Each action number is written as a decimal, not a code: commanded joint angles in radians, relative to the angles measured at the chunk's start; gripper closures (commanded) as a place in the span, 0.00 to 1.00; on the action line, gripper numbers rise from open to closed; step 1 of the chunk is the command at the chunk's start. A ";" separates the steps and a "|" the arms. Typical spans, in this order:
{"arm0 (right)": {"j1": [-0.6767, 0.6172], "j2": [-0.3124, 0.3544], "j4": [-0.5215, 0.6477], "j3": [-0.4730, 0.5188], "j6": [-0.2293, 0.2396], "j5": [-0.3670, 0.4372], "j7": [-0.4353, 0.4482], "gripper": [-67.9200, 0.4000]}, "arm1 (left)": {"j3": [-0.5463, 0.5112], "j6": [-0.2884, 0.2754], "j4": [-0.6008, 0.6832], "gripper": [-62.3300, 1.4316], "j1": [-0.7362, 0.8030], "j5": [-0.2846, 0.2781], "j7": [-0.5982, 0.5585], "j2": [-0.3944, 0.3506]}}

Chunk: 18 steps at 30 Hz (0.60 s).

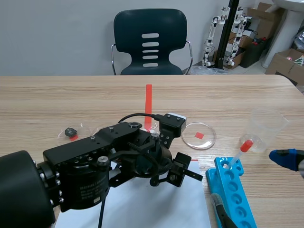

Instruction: Put the right mineral back

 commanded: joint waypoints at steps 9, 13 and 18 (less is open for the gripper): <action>-0.002 0.008 0.002 0.003 -0.004 0.010 0.015 0.00 | -0.004 -0.001 0.011 0.53 -0.008 0.007 -0.016 0.006; -0.002 0.008 0.002 0.003 -0.004 0.010 0.015 0.00 | -0.004 0.005 0.064 0.42 0.011 0.007 -0.064 -0.027; -0.002 0.008 0.002 0.003 -0.004 0.010 0.015 0.00 | -0.004 0.010 0.174 0.38 0.054 0.007 -0.131 -0.079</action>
